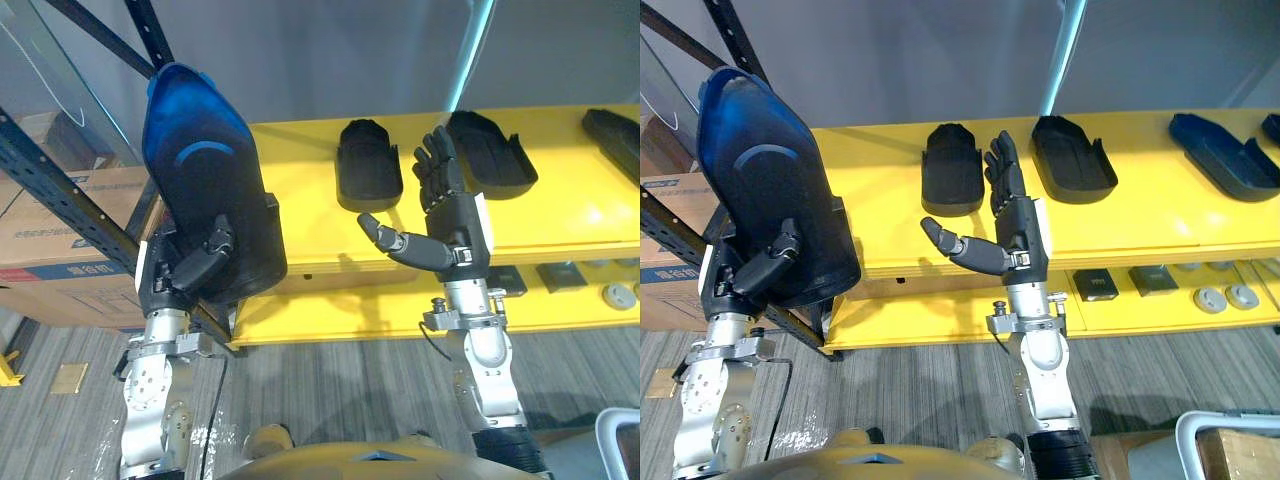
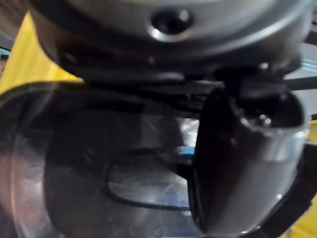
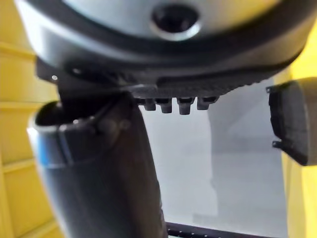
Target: Walk over and take three plastic housings, then place them on the shelf
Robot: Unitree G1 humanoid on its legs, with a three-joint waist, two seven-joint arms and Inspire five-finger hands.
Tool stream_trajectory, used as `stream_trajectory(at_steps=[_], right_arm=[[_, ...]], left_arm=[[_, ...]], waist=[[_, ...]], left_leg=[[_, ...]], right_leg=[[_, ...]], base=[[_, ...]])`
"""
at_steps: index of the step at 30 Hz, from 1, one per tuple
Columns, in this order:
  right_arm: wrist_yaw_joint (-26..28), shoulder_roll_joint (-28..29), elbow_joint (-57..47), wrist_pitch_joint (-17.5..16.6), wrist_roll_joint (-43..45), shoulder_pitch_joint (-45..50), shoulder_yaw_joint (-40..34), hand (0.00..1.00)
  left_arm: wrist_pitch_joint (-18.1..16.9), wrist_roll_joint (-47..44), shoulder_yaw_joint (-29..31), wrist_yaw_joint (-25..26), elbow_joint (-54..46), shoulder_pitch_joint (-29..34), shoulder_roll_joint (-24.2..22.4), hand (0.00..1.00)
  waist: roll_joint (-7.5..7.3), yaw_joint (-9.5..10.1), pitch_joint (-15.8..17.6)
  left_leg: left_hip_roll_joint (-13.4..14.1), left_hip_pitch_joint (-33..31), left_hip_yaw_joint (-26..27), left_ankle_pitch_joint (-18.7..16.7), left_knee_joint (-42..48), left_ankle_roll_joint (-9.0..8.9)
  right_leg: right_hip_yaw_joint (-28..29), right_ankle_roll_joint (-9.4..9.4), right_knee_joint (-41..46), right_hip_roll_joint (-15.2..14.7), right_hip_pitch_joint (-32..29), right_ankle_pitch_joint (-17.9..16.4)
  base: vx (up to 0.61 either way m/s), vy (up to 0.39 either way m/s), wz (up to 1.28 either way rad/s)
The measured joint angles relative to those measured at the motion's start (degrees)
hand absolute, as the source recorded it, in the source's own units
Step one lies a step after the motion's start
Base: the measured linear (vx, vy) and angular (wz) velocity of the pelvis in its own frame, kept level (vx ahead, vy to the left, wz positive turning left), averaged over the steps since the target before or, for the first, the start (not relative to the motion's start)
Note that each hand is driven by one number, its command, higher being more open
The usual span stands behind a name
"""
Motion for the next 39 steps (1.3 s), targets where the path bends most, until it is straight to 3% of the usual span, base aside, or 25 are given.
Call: stream_trajectory(at_steps=[5, 10, 14, 19, 23, 32, 39], right_arm=[[2.2, -0.9, -0.1, 3.0, 4.0, 0.9, -0.7, 1.0], [8.2, -1.7, -1.4, 7.5, 9.4, 2.2, 2.1, 1.0], [10.9, -5.2, -5.7, 10.2, 10.2, 2.1, 6.4, 1.0], [11.1, -6.4, -10.1, 11.2, 10.1, 1.7, 9.6, 1.0], [11.1, -8.0, -14.2, 11.6, 10.2, 1.5, 10.8, 1.0], [11.1, -9.5, -15.8, 14.2, 10.2, 2.0, 16.7, 1.0], [11.9, -10.4, -16.0, 15.3, 10.2, 2.0, 18.5, 1.0]], left_arm=[[0.0, 0.1, 2.5, 2.5, 2.4, -3.5, -0.3, 0.0], [-0.2, 1.0, 6.4, 4.6, 14.6, -11.1, 3.5, 0.0], [-0.4, -1.4, 8.4, 5.6, 20.5, -18.5, 6.0, 0.0], [0.2, -5.5, 8.5, 4.3, 28.1, -24.9, 11.1, 0.0], [3.6, -8.5, 9.5, 2.9, 32.9, -28.3, 13.9, 0.0], [17.1, -5.3, 14.1, 1.1, 40.8, -35.3, 20.1, 0.0], [22.4, -4.4, 17.5, -1.5, 43.3, -36.0, 22.4, 0.0]], waist=[[1.42, -1.3, -0.4], [2.74, -2.49, 1.2], [3.28, -2.89, 4.3], [3.78, -4.46, 5.0], [3.9, -5.02, 5.1], [5.44, -5.65, 6.0], [6.53, -5.54, 6.5]], left_leg=[[0.2, 0.4, 1.8, 3.1, -4.9, -0.44], [0.1, 0.2, 3.9, 3.6, -5.9, -0.43], [-0.7, -0.4, 5.8, 4.3, -6.1, 0.29], [-1.5, -0.8, 7.1, 4.5, -6.2, 0.56], [-2.0, -0.6, 8.6, 4.5, -6.1, 0.57], [-1.8, 0.0, 12.5, 3.1, -4.6, 0.39], [-2.0, 0.2, 13.4, 3.0, -3.7, 0.36]], right_leg=[[1.7, -0.73, 0.1, 0.9, -3.3, 0.4], [4.4, -1.07, 1.9, 0.7, -6.6, 0.3], [6.9, -1.47, 7.1, -1.1, -11.3, -1.5], [8.9, -1.56, 12.7, -3.1, -14.9, -3.9], [10.2, -1.28, 15.3, -4.1, -16.4, -4.9], [11.5, -0.95, 17.3, -5.3, -16.6, -5.9], [11.4, -0.79, 18.3, -6.1, -16.6, -6.6]], base=[[0.01, -0.038, -0.15], [-0.02, 0.001, -0.22], [-0.07, 0.001, -0.19], [-0.06, -0.017, -0.06], [-0.03, -0.003, -0.06], [-0.01, 0.001, -0.01], [0.0, -0.003, 0.03]])
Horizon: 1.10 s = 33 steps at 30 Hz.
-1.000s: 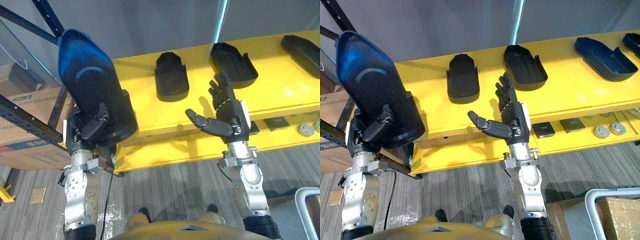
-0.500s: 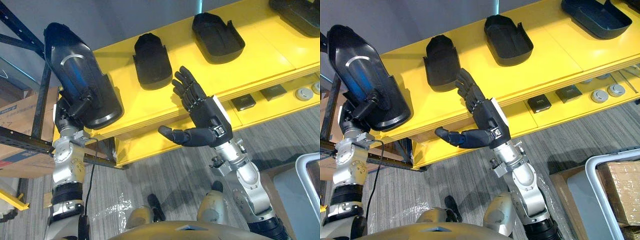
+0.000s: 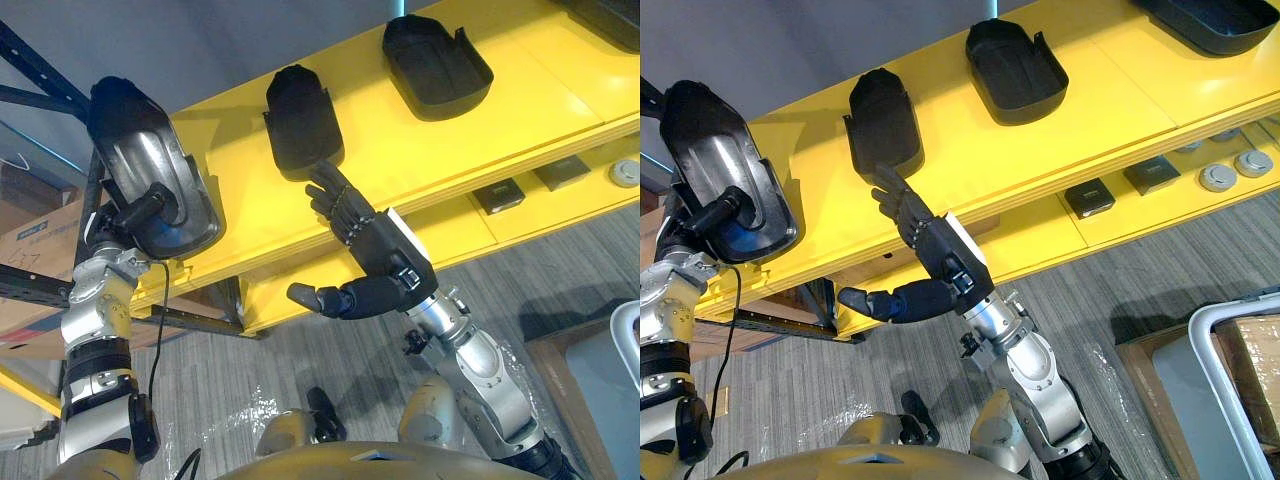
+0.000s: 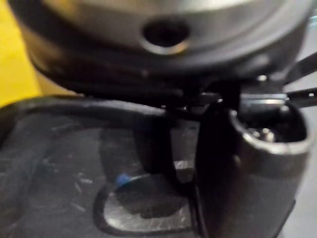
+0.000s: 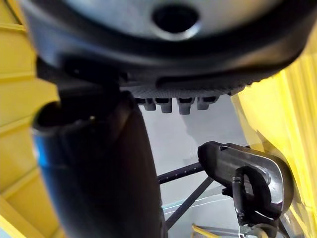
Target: Walk over and take three plastic housings, then place them on the shelf
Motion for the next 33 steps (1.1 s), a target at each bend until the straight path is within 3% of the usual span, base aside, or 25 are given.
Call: stream_trajectory(at_steps=[1, 9, 20, 27, 33], right_arm=[[0.3, -0.1, -0.1, 0.1, 0.0, -0.1, 0.3, 1.0], [0.3, -2.0, -4.7, 0.8, 0.0, -3.6, 4.1, 1.0], [-1.3, -1.8, -5.8, 2.6, 0.1, -11.4, 4.1, 1.0], [-3.3, -0.9, -6.1, 2.4, 0.0, -11.0, 3.7, 1.0], [-2.6, 0.8, -6.0, 0.6, 0.0, -6.1, 3.0, 1.0]], left_arm=[[0.3, 0.0, 0.0, -0.4, 0.1, 0.0, 0.0, 1.0], [1.0, 4.1, -1.3, -2.7, 3.0, -0.9, 0.0, 1.0], [-3.5, 3.7, -7.2, 3.4, 1.8, -15.0, 2.4, 1.0], [-7.8, 4.3, -10.7, 8.1, 0.8, -18.4, 3.7, 1.0], [-8.0, 6.4, -12.7, 9.3, -0.4, -17.7, 4.4, 1.0]], waist=[[0.16, 0.11, 0.1], [0.41, 0.18, 0.7], [-4.83, 1.7, 6.5], [-6.52, 1.75, 7.7], [-6.77, 1.77, 7.9]], left_leg=[[0.0, 0.0, 0.0, 0.0, 0.0, 0.0], [-0.6, -1.5, -0.8, 0.7, -1.0, 0.26], [-0.3, -6.5, -3.0, 2.2, 0.4, 0.78], [2.9, -8.3, -2.9, 0.9, 3.9, 0.26], [4.7, -5.1, -2.5, 0.2, 4.0, -0.44]], right_leg=[[-0.1, -0.01, 0.0, 0.0, 0.0, 0.0], [-0.4, 0.26, 1.2, -0.7, -1.4, -0.6], [-1.7, 0.12, 3.0, -1.1, -4.9, -0.7], [-2.7, -0.48, 1.4, 1.4, -4.1, -0.3], [-3.3, -0.84, -1.0, 3.4, 0.0, -0.1]], base=[[-0.01, -0.009, 0.03], [-0.03, -0.019, 0.07], [-0.04, -0.031, 0.12], [0.0, -0.032, -0.02], [0.03, -0.031, -0.08]])
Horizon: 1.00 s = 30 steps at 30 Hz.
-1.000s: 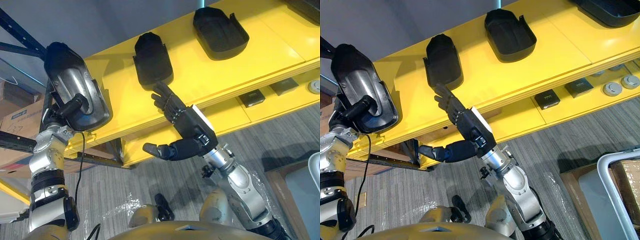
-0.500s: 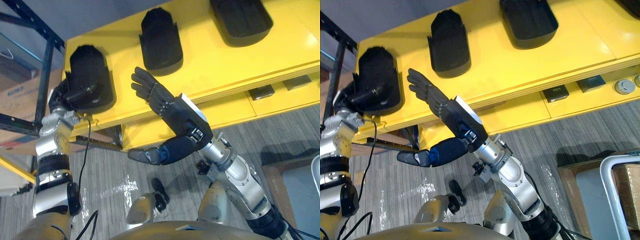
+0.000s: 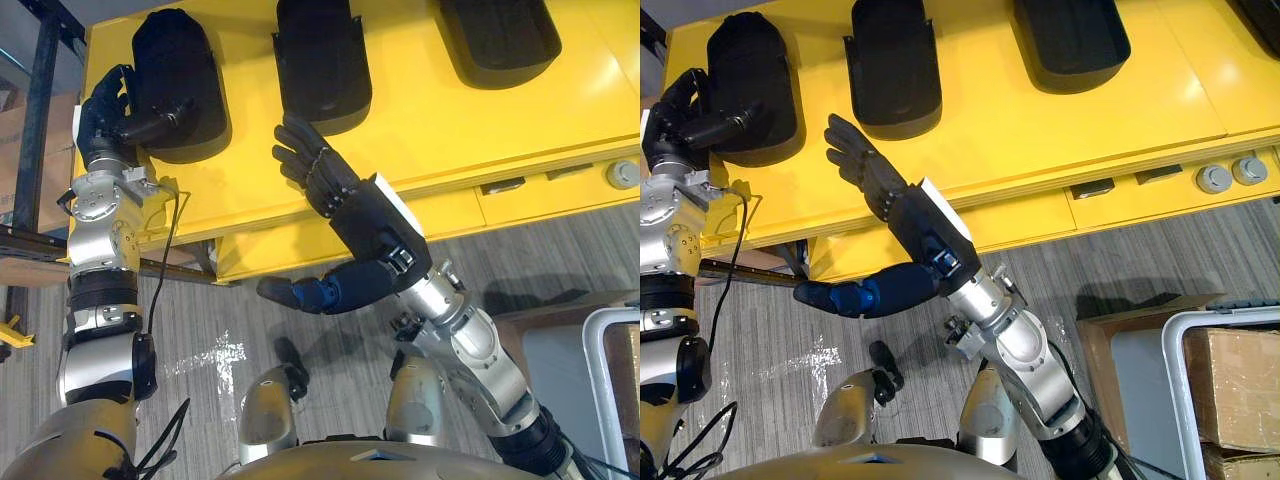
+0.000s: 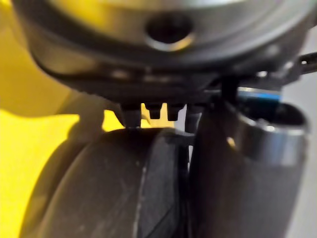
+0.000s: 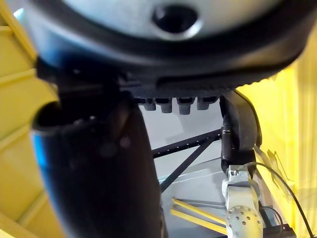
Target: Walk over and take three plastic housings, then place them on the shelf
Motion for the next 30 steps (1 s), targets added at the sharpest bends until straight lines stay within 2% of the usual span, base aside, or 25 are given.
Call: stream_trajectory(at_steps=[6, 8, 13, 18, 20, 22, 25, 26, 29, 30], right_arm=[[0.6, 1.2, 1.9, -4.5, -0.1, 3.4, -0.4, 1.0], [0.3, 2.8, 6.9, -5.5, -0.3, 4.3, -1.2, 1.0], [-1.5, 3.5, 12.8, -5.7, -2.5, 4.4, -2.5, 1.0], [-4.0, 4.0, 13.5, -8.3, -6.2, 2.1, -4.1, 1.0], [-4.6, 4.0, 13.8, -9.0, -8.3, 0.6, -5.2, 1.0], [-5.1, 4.0, 16.0, -9.4, -10.5, -0.9, -6.3, 1.0], [-7.1, 3.9, 21.8, -9.4, -15.9, -2.1, -7.7, 1.0], [-7.9, 3.9, 24.6, -9.4, -17.7, -2.5, -8.4, 1.0], [-10.2, 3.9, 30.4, -9.0, -21.9, -3.5, -9.8, 1.0], [-10.4, 3.9, 31.3, -8.9, -22.3, -3.8, -9.9, 1.0]], left_arm=[[-1.0, 3.8, 0.0, 0.3, -11.6, 3.6, 2.3, 1.0], [-3.6, 5.3, 0.1, 1.0, -14.9, 5.5, 3.1, 1.0], [-6.1, 7.4, 0.2, 1.4, -23.6, 11.0, 3.0, 1.0], [-7.5, 9.0, -0.2, 0.1, -28.1, 14.6, 2.5, 1.0], [-8.6, 8.6, -0.3, -0.5, -33.0, 18.0, 0.0, 1.0], [-11.2, 8.2, -0.4, -1.7, -39.4, 23.4, -4.5, 1.0], [-15.0, 8.1, -2.2, -3.9, -48.9, 33.2, -13.4, 1.0], [-16.1, 8.1, -3.6, -4.5, -50.8, 36.5, -16.6, 1.0], [-17.5, 8.2, -6.2, -7.2, -51.9, 44.1, -21.9, 1.0], [-17.6, 8.1, -6.6, -7.6, -51.9, 45.4, -22.6, 1.0]], waist=[[-0.04, -0.13, -1.0], [0.38, -0.11, -5.0], [0.92, 1.29, -10.8], [0.79, 1.84, -12.8], [0.76, 2.29, -13.8], [0.77, 2.92, -14.3], [0.41, 3.44, -15.1], [0.41, 4.29, -15.1], [0.23, 6.26, -15.2], [0.11, 6.26, -15.2]], left_leg=[[-1.1, 6.9, -0.1, 1.0, -4.7, -0.59], [-1.7, 8.2, -1.0, 2.5, -8.3, -0.87], [-1.6, 12.2, -2.7, 3.3, -12.2, -1.6], [-1.6, 14.2, -5.0, 3.3, -12.4, -1.6], [-1.6, 14.3, -5.4, 3.3, -12.5, -1.6], [-1.5, 14.9, -6.1, 3.3, -12.6, -1.6], [-1.6, 14.8, -7.8, 3.3, -12.9, -1.6], [-1.6, 14.7, -8.2, 3.3, -12.9, -1.6], [-1.8, 14.2, -9.2, 3.4, -12.5, -1.67], [-1.9, 13.6, -9.5, 3.4, -12.2, -1.66]], right_leg=[[-1.7, 0.08, -3.6, 0.9, 7.1, 0.0], [-3.5, 0.32, -5.9, 1.5, 9.0, 0.3], [-6.7, 0.47, -10.3, 3.1, 15.2, 0.4], [-9.6, 0.88, -13.1, 3.7, 20.3, 0.7], [-10.7, 0.89, -13.5, 3.8, 21.2, 0.8], [-11.2, 0.63, -14.6, 4.2, 22.6, 1.6], [-13.4, 0.72, -15.7, 4.5, 24.2, 2.2], [-14.0, 0.65, -16.0, 4.6, 24.6, 2.4], [-15.0, 0.86, -16.8, 4.7, 25.3, 2.6], [-15.6, 0.92, -17.1, 4.7, 25.4, 2.7]], base=[[0.04, -0.004, 0.01], [0.1, -0.028, 0.22], [0.1, -0.017, 0.18], [0.06, -0.005, 0.24], [0.03, 0.006, 0.19], [0.01, 0.007, 0.13], [-0.01, 0.005, 0.23], [-0.03, 0.008, 0.21], [-0.07, 0.005, 0.17], [-0.08, -0.008, 0.27]])
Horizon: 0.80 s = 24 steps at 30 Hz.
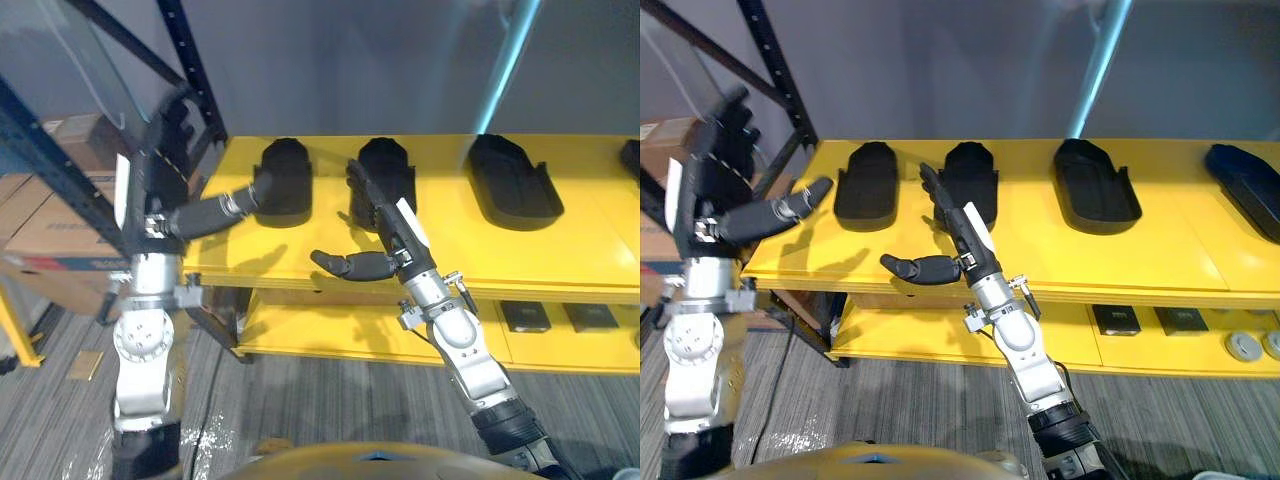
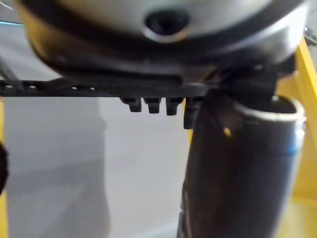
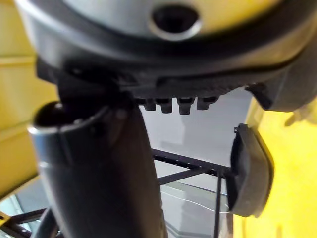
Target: Walk over and take three plastic housings, then place them on the shelf
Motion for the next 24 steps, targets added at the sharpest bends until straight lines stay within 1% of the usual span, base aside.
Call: stream_trajectory(at_steps=[2, 4, 6, 7, 10, 11, 12, 13, 14, 16, 19, 24], right_arm=[[-0.3, -0.1, 3.5, 0.7, -0.4, -2.3, -0.3, 1.0], [-0.9, -0.1, 6.8, 0.9, -2.3, -4.5, -1.0, 1.0], [-2.6, -0.2, 11.1, 1.3, -6.9, -8.4, -1.5, 1.0], [-3.5, -0.2, 13.3, 2.2, -7.7, -10.7, -1.5, 1.0], [-6.1, -0.4, 18.3, 3.9, -7.4, -15.9, -2.0, 1.0], [-7.5, -0.5, 21.7, 5.0, -6.9, -19.4, -2.8, 1.0], [-8.1, -0.5, 23.0, 5.3, -6.8, -20.7, -3.1, 1.0], [-9.3, -0.5, 25.0, 6.1, -5.9, -23.1, -3.7, 1.0], [-9.7, -0.5, 25.5, 6.3, -5.7, -24.0, -4.2, 1.0], [-10.6, -0.1, 25.7, 6.5, -4.0, -26.1, -4.4, 1.0], [-10.8, 0.7, 26.7, 7.4, -3.6, -28.3, -4.4, 1.0], [-11.9, 2.4, 31.8, 10.1, -3.7, -30.6, -4.4, 1.0]], left_arm=[[0.0, -0.5, -1.6, -1.4, 0.0, 4.8, -2.4, 1.0], [-0.1, -2.1, -3.3, -1.7, 0.0, 6.7, -3.2, 1.0], [-0.6, -2.1, -4.4, -1.5, 0.0, 7.6, -3.8, 1.0], [-1.3, -2.0, -4.6, -1.3, 0.0, 8.0, -3.9, 1.0], [-3.3, -2.1, -4.5, -0.4, 0.0, 9.5, -4.1, 1.0], [-3.4, -2.6, -4.4, 0.0, 0.0, 9.6, -4.1, 1.0], [-3.4, -3.2, -4.4, -0.1, 0.0, 9.6, -4.1, 1.0], [-3.5, -4.6, -4.3, -0.1, 0.0, 9.6, -4.3, 1.0], [-3.5, -4.7, -4.2, -0.1, 0.0, 9.6, -4.6, 1.0], [-3.5, -6.3, -3.4, -0.6, 0.0, 10.3, -4.7, 1.0], [-3.5, -7.1, -3.4, -0.9, 0.5, 11.6, -4.8, 1.0], [-3.5, -8.5, -3.9, -1.2, 0.5, 11.5, -6.2, 1.0]], waist=[[-0.11, 0.49, 0.1], [-0.36, 1.42, 0.2], [-0.63, 1.73, 0.2], [-0.71, 2.15, 0.3], [-0.84, 3.45, 0.4], [-0.87, 4.5, 0.4], [-0.89, 4.76, 0.5], [-0.98, 5.7, 0.8], [-1.07, 6.11, 0.9], [-1.4, 6.64, 1.4], [-1.74, 7.67, 1.7], [-1.47, 7.78, 2.5]], left_leg=[[0.0, -1.0, -1.0, 0.6, 0.1, 0.12], [0.1, -1.2, -1.5, 0.9, 0.0, 0.16], [0.1, -1.9, -2.4, 1.8, -0.5, 0.28], [0.1, -1.9, -2.7, 2.7, -1.6, 0.26], [0.1, -1.9, -3.9, 4.6, -3.6, 0.42], [0.0, -2.0, -4.7, 5.5, -4.4, 0.39], [0.1, -2.0, -4.9, 5.8, -4.8, 0.42], [0.1, -2.3, -5.3, 6.3, -5.1, 0.44], [0.1, -2.5, -5.6, 6.5, -5.2, 0.49], [0.0, -2.7, -6.4, 7.3, -6.2, 0.51], [-0.1, -2.7, -6.5, 7.5, -6.3, 0.55], [-0.1, -2.8, -6.7, 7.7, -6.3, 0.58]], right_leg=[[-0.9, -0.22, -0.2, 0.2, -0.2, 0.5], [-1.3, -0.37, -0.2, 0.3, 0.0, 0.6], [-2.1, -0.54, -0.2, 0.5, -0.1, 0.9], [-2.6, -0.59, -0.2, 0.7, -0.2, 1.0], [-4.0, -0.62, -0.2, 1.1, -0.1, 1.0], [-4.7, -0.66, -0.2, 1.3, 0.0, 1.1], [-5.0, -0.74, -0.2, 1.4, 0.0, 1.2], [-5.5, -0.81, -0.2, 1.6, 0.0, 1.2], [-5.7, -0.85, -0.2, 1.6, -0.1, 1.2], [-6.6, -0.87, -0.2, 1.8, -0.1, 1.3], [-6.7, -0.85, -0.2, 1.7, -0.1, 1.3], [-6.9, -0.84, -0.2, 1.7, 0.0, 1.3]], base=[[-0.07, -0.002, 0.21], [-0.06, 0.002, 0.12], [-0.09, -0.009, 0.22], [-0.08, -0.013, 0.23], [-0.07, -0.021, 0.25], [-0.06, -0.017, 0.25], [-0.07, -0.017, 0.26], [-0.05, -0.008, 0.16], [-0.05, -0.011, 0.22], [-0.04, -0.008, 0.19], [-0.01, -0.001, 0.03], [-0.02, -0.003, 0.02]])
